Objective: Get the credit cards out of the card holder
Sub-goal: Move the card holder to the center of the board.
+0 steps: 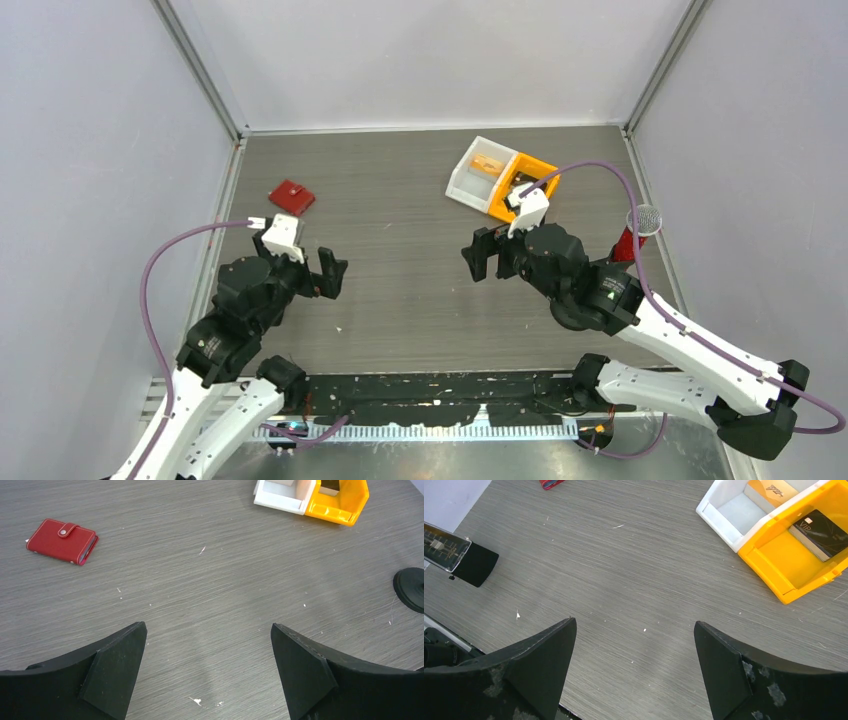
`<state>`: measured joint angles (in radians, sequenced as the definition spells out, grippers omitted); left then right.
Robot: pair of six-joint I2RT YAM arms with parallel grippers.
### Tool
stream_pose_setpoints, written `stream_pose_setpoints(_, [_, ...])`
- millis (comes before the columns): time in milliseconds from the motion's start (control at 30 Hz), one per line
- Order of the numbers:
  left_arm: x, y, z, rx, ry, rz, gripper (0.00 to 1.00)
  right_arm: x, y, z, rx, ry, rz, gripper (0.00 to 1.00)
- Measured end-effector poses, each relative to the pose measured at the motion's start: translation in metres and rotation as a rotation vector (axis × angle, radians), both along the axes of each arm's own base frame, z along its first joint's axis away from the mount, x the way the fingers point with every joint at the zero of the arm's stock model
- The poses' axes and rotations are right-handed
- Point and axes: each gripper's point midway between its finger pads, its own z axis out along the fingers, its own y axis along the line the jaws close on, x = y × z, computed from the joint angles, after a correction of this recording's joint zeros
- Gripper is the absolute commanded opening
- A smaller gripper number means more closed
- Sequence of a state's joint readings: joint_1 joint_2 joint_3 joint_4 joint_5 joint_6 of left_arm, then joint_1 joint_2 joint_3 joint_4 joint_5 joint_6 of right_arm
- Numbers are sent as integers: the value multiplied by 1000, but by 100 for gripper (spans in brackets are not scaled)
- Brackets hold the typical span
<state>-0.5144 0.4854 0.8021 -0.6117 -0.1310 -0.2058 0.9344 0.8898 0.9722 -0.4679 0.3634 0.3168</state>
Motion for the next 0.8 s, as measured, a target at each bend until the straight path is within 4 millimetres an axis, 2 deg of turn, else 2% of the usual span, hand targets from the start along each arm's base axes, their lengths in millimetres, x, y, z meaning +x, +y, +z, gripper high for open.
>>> stream_pose_setpoints(233, [6,2,-7,26,26,25,99,-2,4,6,27,-10,22,96])
stream_pose_setpoints(367, [18,7,-13,79,72,77,98,-3,8,13,54,-26,40,96])
stream_pose_setpoints(467, [29,14,-9,135,108,140,97,-5,8,18,71,-44,57,96])
stream_pose_setpoints(667, [75,19,14,272,139,260,81,-15,5,30,111,-96,108,97])
stream_pose_setpoints(733, [99,18,15,331,165,297,80,-17,4,34,125,-111,114,97])
stream_pose_setpoints(800, [125,16,6,393,211,321,76,-19,3,37,134,-121,123,97])
